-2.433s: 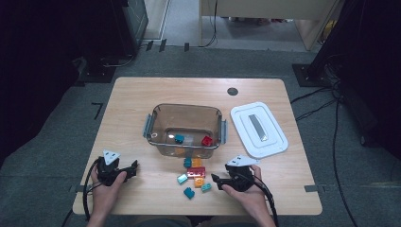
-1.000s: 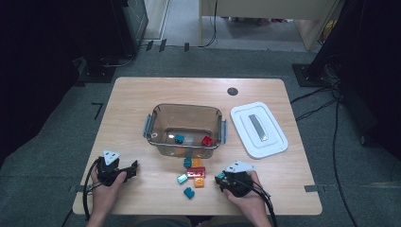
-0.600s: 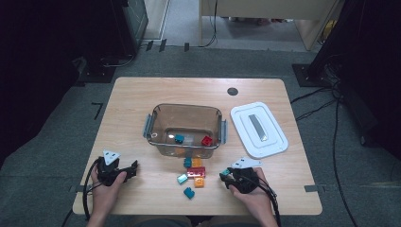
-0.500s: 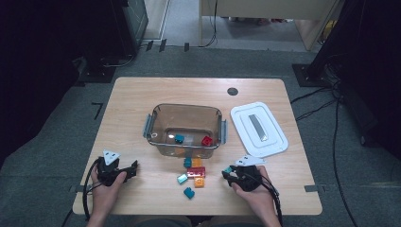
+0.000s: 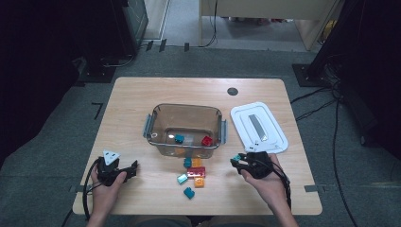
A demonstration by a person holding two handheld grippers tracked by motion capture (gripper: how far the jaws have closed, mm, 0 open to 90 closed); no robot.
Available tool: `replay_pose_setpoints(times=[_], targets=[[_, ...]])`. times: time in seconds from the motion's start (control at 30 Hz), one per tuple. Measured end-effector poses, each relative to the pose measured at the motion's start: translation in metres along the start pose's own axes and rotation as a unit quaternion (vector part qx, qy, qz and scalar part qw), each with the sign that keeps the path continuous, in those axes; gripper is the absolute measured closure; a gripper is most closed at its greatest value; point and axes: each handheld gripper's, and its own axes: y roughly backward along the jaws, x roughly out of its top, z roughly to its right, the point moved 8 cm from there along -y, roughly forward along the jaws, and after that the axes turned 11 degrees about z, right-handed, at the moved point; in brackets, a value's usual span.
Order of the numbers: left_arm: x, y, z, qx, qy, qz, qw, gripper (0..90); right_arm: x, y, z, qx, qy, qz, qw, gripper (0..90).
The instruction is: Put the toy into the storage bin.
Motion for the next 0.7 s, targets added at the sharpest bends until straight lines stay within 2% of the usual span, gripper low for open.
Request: replay_pose_setpoints(times=[0.4,0.5,0.7], targets=[[0.000,0.000,0.000,0.000,0.000,0.000,1.0000,13.5,0.036,0.009,0.009,0.003,0.008,0.008,0.9999,60.0],[0.000,0.000,0.000,0.000,0.000,0.000,1.0000,13.4,0.046,0.010,0.010,0.011,0.007,0.007,0.9999,60.0],[0.000,0.000,0.000,0.000,0.001,0.000,1.0000,13.4,0.072,0.010,0.005,0.030,0.021,0.008,0.9993,60.0]])
